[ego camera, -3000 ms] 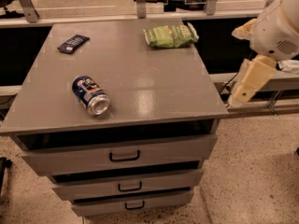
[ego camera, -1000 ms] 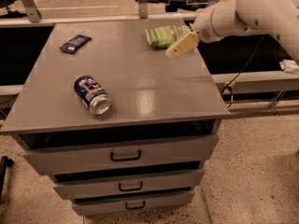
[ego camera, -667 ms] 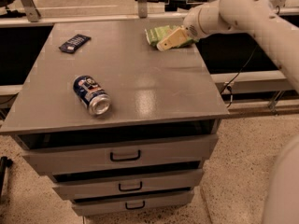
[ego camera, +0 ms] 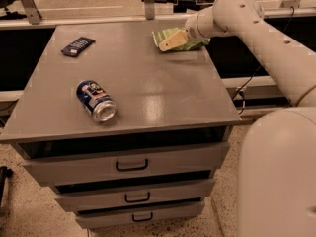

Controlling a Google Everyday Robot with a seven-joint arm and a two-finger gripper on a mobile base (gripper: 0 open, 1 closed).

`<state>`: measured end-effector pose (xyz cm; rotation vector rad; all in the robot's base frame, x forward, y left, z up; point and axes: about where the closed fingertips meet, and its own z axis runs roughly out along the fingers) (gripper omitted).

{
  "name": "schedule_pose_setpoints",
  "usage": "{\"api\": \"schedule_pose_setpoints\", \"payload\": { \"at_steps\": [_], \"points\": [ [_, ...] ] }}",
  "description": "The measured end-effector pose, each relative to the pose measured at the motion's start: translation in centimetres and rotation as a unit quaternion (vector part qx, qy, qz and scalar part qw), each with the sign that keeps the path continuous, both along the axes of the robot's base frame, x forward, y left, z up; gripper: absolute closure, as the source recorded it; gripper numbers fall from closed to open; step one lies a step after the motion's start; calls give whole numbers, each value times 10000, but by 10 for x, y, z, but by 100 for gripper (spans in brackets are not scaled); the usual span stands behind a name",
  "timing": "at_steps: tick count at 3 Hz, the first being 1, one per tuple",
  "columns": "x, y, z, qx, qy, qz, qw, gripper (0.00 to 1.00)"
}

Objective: Move green jalapeno chip bag near rxbar blueberry

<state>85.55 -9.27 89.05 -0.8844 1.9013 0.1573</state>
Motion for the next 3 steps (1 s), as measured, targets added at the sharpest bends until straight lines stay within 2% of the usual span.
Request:
{"api": "schedule_pose_setpoints", "payload": {
  "at_steps": [1, 2, 3],
  "points": [
    [11, -5, -15, 87, 188, -197, 9996, 0],
    [14, -11, -25, 123, 336, -304, 9989, 15],
    [13, -14, -30, 160, 430, -361, 9983, 39]
  ]
}}
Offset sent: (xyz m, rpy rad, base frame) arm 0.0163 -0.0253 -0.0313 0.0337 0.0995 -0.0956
